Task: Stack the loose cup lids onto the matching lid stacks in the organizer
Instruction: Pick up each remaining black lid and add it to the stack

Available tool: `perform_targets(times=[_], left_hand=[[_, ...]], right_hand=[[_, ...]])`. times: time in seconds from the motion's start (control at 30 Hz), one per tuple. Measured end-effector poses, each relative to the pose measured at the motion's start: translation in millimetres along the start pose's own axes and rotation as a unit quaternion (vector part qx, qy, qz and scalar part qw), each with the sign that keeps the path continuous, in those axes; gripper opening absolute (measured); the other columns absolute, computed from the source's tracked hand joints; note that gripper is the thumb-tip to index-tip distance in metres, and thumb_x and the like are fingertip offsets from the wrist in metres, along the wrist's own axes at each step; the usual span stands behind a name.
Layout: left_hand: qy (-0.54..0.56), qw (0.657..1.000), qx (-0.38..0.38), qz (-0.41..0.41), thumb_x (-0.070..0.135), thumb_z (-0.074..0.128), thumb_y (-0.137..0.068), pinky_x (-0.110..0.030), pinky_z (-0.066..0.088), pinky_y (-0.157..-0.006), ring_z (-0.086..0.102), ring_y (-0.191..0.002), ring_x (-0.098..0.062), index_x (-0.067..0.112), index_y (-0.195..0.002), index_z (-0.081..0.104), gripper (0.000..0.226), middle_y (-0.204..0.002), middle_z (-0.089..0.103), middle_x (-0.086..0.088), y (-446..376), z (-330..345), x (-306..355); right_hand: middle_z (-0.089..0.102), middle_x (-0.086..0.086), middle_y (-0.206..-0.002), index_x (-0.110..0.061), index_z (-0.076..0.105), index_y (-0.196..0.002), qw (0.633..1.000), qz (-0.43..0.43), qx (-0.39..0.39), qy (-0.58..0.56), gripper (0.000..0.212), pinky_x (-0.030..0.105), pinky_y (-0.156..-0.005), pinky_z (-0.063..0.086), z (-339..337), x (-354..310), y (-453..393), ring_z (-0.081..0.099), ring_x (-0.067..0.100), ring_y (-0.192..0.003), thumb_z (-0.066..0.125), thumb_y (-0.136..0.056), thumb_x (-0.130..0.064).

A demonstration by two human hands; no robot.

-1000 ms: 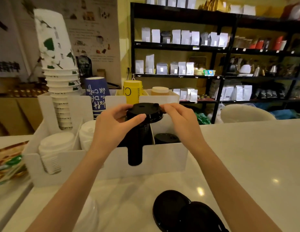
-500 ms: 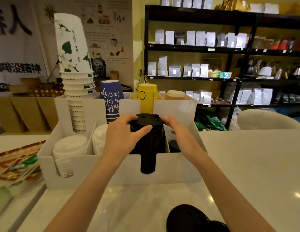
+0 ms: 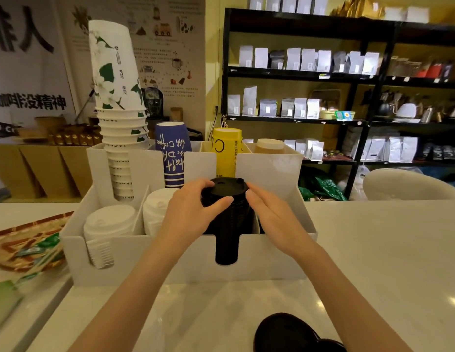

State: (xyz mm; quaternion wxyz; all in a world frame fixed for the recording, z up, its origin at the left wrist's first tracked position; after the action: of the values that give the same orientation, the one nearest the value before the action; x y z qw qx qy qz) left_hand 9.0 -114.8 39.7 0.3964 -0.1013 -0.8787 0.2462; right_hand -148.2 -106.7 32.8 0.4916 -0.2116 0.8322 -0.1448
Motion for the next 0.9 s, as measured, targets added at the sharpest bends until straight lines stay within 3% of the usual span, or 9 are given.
perform_targets(times=[0.07, 0.13, 0.2, 0.3, 0.4, 0.63, 0.73, 0.9], left_hand=[[-0.025, 1.000, 0.011, 0.008, 0.041, 0.059, -0.078, -0.022, 0.036, -0.083, 0.050, -0.106, -0.015, 0.017, -0.117, 0.052, 0.047, -0.120, 0.057, -0.005, 2, 5, 1], [-0.039, 0.999, 0.018, 0.016, 0.041, 0.057, -0.080, -0.022, 0.036, -0.084, 0.047, -0.105, -0.014, 0.017, -0.117, 0.051, 0.045, -0.121, 0.054, -0.005, 4, 9, 1], [-0.054, 0.998, 0.023, 0.022, 0.041, 0.054, -0.081, -0.028, 0.036, -0.091, 0.044, -0.114, -0.018, 0.018, -0.117, 0.051, 0.043, -0.127, 0.049, -0.007, 5, 10, 2], [-0.091, 0.995, 0.014, 0.025, 0.042, 0.049, -0.084, -0.035, 0.034, -0.102, 0.036, -0.127, -0.023, 0.019, -0.122, 0.049, 0.045, -0.138, 0.040, -0.008, 6, 8, 2], [-0.112, 0.993, -0.003, 0.040, 0.044, 0.043, -0.086, -0.038, 0.035, -0.103, 0.037, -0.126, -0.024, 0.019, -0.128, 0.044, 0.049, -0.139, 0.041, -0.008, 8, 8, 6], [-0.157, 0.985, -0.016, 0.076, 0.047, 0.040, -0.086, -0.045, 0.029, -0.108, 0.033, -0.130, -0.027, 0.017, -0.129, 0.042, 0.053, -0.141, 0.041, -0.009, 18, 15, 20], [-0.137, 0.982, -0.036, 0.125, 0.043, 0.043, -0.086, -0.042, 0.017, -0.113, 0.021, -0.138, -0.023, 0.016, -0.130, 0.042, 0.051, -0.147, 0.035, -0.008, 29, 22, 34], [-0.078, 0.972, -0.112, 0.192, 0.044, 0.043, -0.086, -0.036, 0.014, -0.114, 0.017, -0.140, -0.017, 0.019, -0.130, 0.042, 0.050, -0.149, 0.030, -0.002, 61, 40, 58]], right_hand=[[0.060, -0.006, -0.115, -0.036, 0.045, -0.123, 0.999, -0.011, -0.028, 0.023, 0.030, 0.025, -0.090, 0.044, 1, 0, 0, 0.053, -0.001, -0.100, 0.040, -0.094, -0.028], [0.054, -0.014, -0.123, -0.039, 0.038, -0.128, 0.998, -0.004, -0.042, 0.037, 0.038, 0.027, -0.100, 0.039, 2, 1, 0, 0.048, -0.003, -0.111, 0.044, -0.092, -0.027], [0.047, -0.011, -0.135, -0.033, 0.034, -0.134, 0.998, 0.012, -0.036, 0.053, 0.045, 0.028, -0.107, 0.031, -1, 1, 2, 0.042, 0.004, -0.123, 0.046, -0.091, -0.028], [0.035, -0.006, -0.147, -0.026, 0.024, -0.141, 0.997, 0.040, -0.009, 0.070, 0.055, 0.025, -0.104, 0.027, -10, -3, 13, 0.032, 0.009, -0.133, 0.046, -0.091, -0.031], [0.041, -0.004, -0.143, -0.027, 0.027, -0.139, 0.995, 0.044, 0.010, 0.084, 0.053, 0.029, -0.102, 0.034, -21, -9, 30, 0.039, 0.011, -0.127, 0.047, -0.090, -0.032], [0.053, -0.009, -0.124, -0.029, 0.034, -0.134, 0.988, 0.072, 0.027, 0.137, 0.048, 0.018, -0.090, 0.040, -53, -14, 97, 0.051, 0.005, -0.108, 0.049, -0.089, -0.034], [0.054, -0.010, -0.120, -0.029, 0.037, -0.131, 0.982, 0.102, 0.040, 0.152, 0.045, 0.016, -0.088, 0.041, -59, -10, 127, 0.052, 0.005, -0.107, 0.049, -0.088, -0.035], [0.055, -0.014, -0.118, -0.035, 0.039, -0.128, 0.976, 0.142, 0.053, 0.155, 0.043, 0.017, -0.086, 0.042, -57, -2, 171, 0.051, 0.000, -0.107, 0.051, -0.086, -0.038]])
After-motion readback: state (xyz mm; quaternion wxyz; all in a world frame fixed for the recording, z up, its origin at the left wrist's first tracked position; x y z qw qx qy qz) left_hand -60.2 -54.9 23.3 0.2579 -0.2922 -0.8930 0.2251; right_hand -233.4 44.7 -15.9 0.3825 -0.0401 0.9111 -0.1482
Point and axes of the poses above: each hand's wrist, its own y-axis away from the middle knuckle, its own z-axis out of the palm, x = y × z, the point moved 1 cm from there along -y, towards the middle knuckle
